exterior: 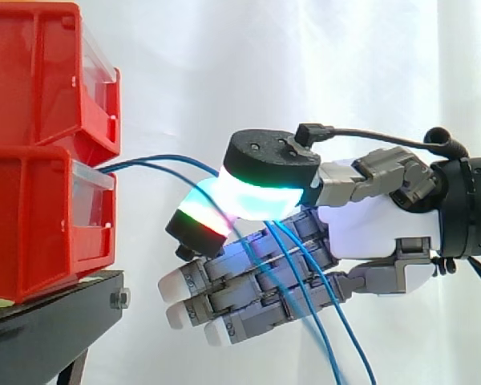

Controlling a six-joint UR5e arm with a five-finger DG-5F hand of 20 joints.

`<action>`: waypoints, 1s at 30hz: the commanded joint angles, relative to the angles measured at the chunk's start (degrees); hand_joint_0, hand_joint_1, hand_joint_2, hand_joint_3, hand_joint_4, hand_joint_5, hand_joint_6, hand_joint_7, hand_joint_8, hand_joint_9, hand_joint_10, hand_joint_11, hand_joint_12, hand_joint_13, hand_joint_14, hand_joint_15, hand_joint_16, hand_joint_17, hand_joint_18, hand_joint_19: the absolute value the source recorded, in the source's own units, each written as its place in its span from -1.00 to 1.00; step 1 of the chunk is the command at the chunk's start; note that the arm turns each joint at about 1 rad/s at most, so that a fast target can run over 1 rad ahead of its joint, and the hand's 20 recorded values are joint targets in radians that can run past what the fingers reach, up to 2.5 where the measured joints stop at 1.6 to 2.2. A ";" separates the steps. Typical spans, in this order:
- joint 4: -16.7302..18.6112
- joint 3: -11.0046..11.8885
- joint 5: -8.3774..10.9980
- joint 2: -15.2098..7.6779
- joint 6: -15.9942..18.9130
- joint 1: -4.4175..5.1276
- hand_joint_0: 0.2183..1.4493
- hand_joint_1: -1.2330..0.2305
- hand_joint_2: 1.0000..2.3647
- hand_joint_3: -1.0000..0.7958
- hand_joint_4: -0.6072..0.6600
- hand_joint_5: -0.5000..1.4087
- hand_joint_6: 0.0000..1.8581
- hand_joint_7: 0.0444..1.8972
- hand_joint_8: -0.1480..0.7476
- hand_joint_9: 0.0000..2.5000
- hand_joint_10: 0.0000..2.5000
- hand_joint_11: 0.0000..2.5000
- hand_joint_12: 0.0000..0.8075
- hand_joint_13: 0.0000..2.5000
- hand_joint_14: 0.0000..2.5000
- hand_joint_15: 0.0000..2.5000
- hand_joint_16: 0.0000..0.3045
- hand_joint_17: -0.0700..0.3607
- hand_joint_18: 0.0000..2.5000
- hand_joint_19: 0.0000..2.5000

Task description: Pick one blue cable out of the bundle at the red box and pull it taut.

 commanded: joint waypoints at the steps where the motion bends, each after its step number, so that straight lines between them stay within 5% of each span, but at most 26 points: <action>1: -0.21 0.00 -0.04 -0.01 0.00 0.04 -0.29 -0.65 -1.00 -0.44 0.04 -0.69 -0.06 0.10 -0.03 -0.60 -0.99 -0.78 -0.04 -0.75 -1.00 -1.00 -0.64 -0.10 -0.71 -0.98; 9: -0.29 0.00 -0.04 -0.01 0.09 -0.04 -0.53 -0.43 -1.00 -0.44 0.12 -0.68 -0.07 0.06 0.05 -0.57 -0.99 -0.77 0.03 -0.73 -1.00 -0.98 -0.61 -0.05 -0.71 -0.94; 15: -0.29 0.00 -0.04 -0.01 0.00 -0.04 -0.48 -0.27 -1.00 -0.44 0.12 -0.65 -0.11 0.06 0.04 -0.53 -0.99 -0.78 0.01 -0.72 -1.00 -0.97 -0.62 -0.07 -0.73 -0.92; 30: -0.56 0.00 -0.04 -0.01 0.09 -0.04 -0.35 -0.38 -0.99 -0.28 0.14 -0.67 -0.09 0.09 0.03 -0.57 -0.99 -0.78 -0.01 -0.74 -1.00 -0.98 -0.63 -0.09 -0.74 -0.93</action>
